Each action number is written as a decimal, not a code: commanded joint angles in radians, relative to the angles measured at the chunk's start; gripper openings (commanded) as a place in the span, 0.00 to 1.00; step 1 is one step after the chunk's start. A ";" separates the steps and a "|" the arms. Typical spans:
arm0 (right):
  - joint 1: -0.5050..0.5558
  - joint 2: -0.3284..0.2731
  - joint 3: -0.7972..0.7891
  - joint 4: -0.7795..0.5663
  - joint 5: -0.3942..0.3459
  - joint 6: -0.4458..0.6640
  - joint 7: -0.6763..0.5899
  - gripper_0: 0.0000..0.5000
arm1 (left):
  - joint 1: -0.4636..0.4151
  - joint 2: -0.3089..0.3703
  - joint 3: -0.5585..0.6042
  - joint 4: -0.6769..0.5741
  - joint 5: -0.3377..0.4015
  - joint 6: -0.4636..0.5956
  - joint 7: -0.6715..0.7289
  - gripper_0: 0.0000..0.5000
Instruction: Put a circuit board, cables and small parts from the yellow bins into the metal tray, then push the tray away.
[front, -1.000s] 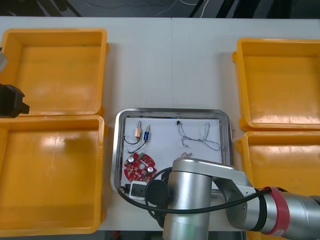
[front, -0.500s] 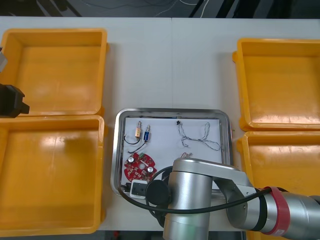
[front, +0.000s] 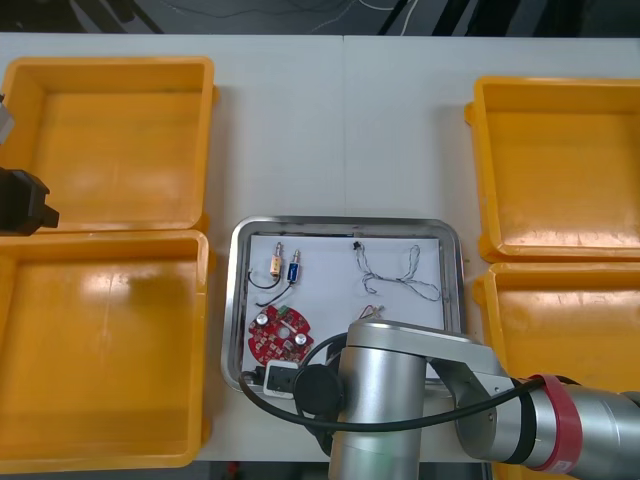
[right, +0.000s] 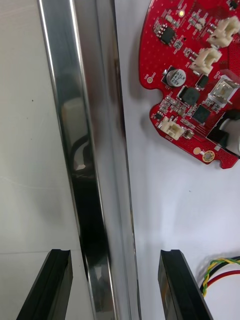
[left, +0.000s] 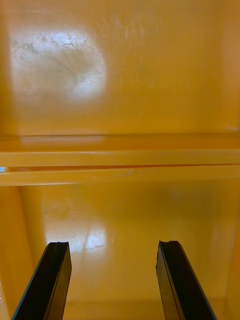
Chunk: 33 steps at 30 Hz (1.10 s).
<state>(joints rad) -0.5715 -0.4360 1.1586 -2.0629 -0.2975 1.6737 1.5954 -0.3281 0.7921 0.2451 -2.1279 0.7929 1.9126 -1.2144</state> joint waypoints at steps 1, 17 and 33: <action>0.010 -0.015 0.024 -0.011 0.011 -0.009 0.008 1.00 | 0.017 -0.010 0.029 -0.030 0.003 0.007 -0.074 1.00; -0.008 -0.003 0.036 -0.013 0.021 -0.009 0.003 0.02 | 0.017 -0.010 0.029 -0.030 0.003 0.007 -0.074 1.00; -0.105 -0.023 0.112 -0.013 0.024 -0.009 0.000 0.00 | 0.017 -0.010 0.029 -0.030 0.003 0.007 -0.074 1.00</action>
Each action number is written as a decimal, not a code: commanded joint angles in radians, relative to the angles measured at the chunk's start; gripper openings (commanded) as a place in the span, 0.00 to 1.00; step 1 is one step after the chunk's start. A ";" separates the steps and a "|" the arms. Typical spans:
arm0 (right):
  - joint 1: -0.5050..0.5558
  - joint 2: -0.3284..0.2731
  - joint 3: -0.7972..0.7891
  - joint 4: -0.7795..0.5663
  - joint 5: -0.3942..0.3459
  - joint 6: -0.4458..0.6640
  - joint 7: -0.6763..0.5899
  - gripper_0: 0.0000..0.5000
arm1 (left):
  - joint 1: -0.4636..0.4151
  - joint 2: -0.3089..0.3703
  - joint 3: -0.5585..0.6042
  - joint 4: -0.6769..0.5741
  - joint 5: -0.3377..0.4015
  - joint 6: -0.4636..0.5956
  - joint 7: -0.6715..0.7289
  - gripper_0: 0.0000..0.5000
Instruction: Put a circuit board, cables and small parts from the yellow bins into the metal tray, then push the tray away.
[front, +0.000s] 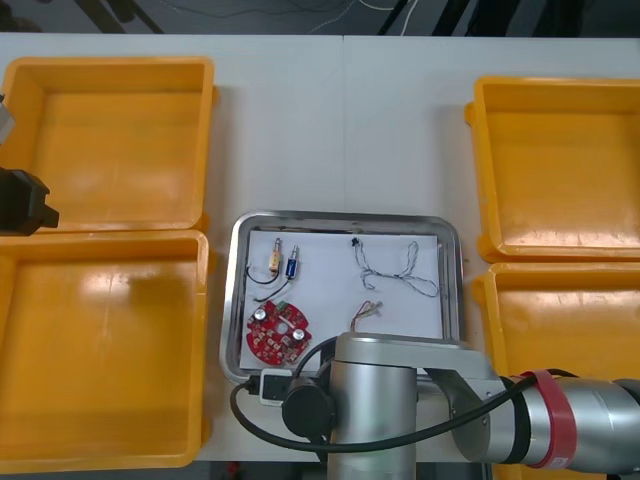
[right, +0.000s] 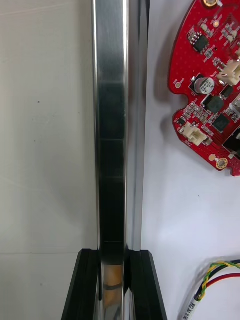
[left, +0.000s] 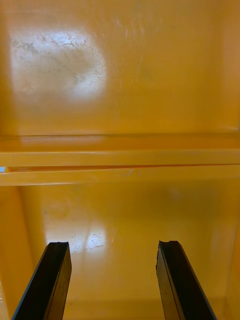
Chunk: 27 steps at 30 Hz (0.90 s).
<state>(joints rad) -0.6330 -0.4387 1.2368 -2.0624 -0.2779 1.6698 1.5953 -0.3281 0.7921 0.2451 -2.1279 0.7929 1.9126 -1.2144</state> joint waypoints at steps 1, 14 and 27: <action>-0.047 -0.021 0.035 -0.013 0.005 -0.005 -0.001 0.00 | 0.017 -0.010 0.029 -0.030 0.003 0.007 -0.074 1.00; -0.109 -0.040 0.033 -0.013 0.006 -0.007 0.003 0.00 | 0.017 -0.010 0.029 -0.030 0.003 0.007 -0.074 1.00; -0.195 -0.063 0.033 -0.013 0.006 -0.007 -0.001 0.00 | 0.017 -0.010 0.029 -0.030 0.003 0.007 -0.074 1.00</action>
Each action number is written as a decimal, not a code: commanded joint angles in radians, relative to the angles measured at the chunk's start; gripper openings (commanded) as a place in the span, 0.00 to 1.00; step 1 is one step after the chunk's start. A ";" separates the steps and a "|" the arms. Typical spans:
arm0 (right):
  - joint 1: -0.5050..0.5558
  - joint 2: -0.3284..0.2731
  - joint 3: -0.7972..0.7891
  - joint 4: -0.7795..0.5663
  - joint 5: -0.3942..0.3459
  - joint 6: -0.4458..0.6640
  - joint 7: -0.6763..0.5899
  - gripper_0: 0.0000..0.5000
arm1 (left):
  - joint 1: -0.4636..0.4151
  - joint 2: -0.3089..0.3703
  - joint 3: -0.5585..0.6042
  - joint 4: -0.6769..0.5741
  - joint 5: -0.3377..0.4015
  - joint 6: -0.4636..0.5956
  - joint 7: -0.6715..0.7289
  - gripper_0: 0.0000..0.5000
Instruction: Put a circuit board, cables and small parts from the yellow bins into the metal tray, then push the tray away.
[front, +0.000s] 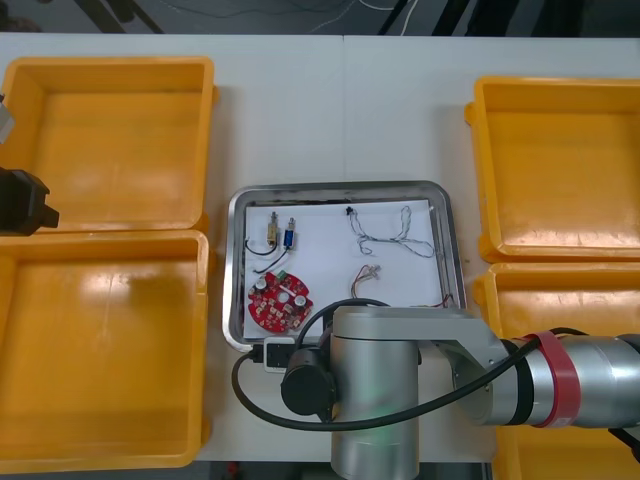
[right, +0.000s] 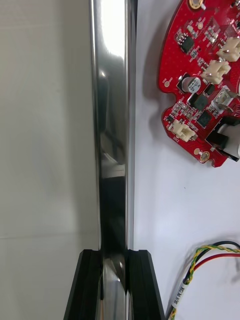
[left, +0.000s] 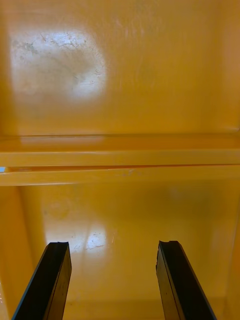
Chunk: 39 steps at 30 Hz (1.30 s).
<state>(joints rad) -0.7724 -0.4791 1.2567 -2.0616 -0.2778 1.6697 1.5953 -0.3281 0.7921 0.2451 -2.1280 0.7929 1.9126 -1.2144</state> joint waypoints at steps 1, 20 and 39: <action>-0.062 -0.026 0.013 -0.014 0.006 -0.007 -0.001 0.00 | 0.017 -0.010 0.029 -0.030 0.003 0.007 -0.074 1.00; -0.174 -0.030 0.013 0.063 0.006 -0.013 0.017 0.00 | 0.017 -0.010 0.029 -0.030 0.003 0.007 -0.074 1.00; -0.245 -0.022 -0.008 0.167 0.035 -0.097 0.043 0.00 | 0.017 -0.010 0.029 -0.030 0.003 0.007 -0.074 1.00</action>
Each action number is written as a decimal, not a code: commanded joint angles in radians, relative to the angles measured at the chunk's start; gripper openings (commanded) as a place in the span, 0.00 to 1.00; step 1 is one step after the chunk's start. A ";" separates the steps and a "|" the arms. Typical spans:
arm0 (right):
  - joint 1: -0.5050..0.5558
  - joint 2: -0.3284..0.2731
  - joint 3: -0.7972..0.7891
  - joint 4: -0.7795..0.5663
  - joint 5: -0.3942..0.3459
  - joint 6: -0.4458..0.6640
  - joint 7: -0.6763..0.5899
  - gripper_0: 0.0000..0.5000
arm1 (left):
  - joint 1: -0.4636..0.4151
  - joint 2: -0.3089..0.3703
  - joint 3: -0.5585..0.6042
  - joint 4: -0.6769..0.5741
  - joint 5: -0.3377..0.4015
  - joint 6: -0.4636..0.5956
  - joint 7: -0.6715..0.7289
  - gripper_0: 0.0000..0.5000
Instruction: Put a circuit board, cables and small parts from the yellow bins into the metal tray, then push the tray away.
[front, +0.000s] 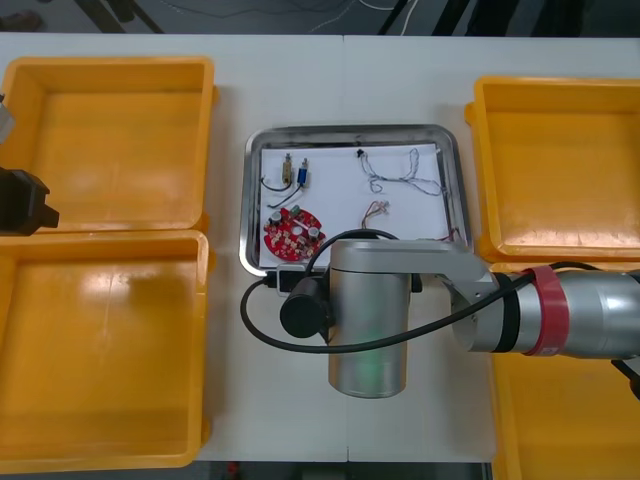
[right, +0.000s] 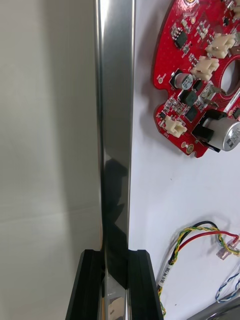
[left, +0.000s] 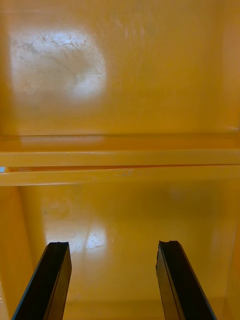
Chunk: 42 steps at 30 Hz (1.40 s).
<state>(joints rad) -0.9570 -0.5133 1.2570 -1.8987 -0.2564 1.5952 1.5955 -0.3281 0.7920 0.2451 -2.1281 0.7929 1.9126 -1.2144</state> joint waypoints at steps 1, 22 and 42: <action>-0.065 0.012 -0.008 0.009 0.014 -0.031 0.044 0.00 | 0.017 -0.010 0.029 -0.030 0.003 0.007 -0.074 1.00; -0.118 0.001 -0.018 0.145 0.026 -0.236 0.084 0.00 | 0.017 -0.010 0.029 -0.030 0.003 0.007 -0.074 1.00; -0.170 -0.002 -0.051 0.297 0.026 -0.337 0.127 0.00 | 0.017 -0.010 0.029 -0.030 0.003 0.007 -0.074 1.00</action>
<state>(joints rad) -1.0820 -0.5133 1.2519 -1.6190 -0.2414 1.2758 1.6674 -0.3281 0.7916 0.2451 -2.1283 0.7931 1.9126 -1.2144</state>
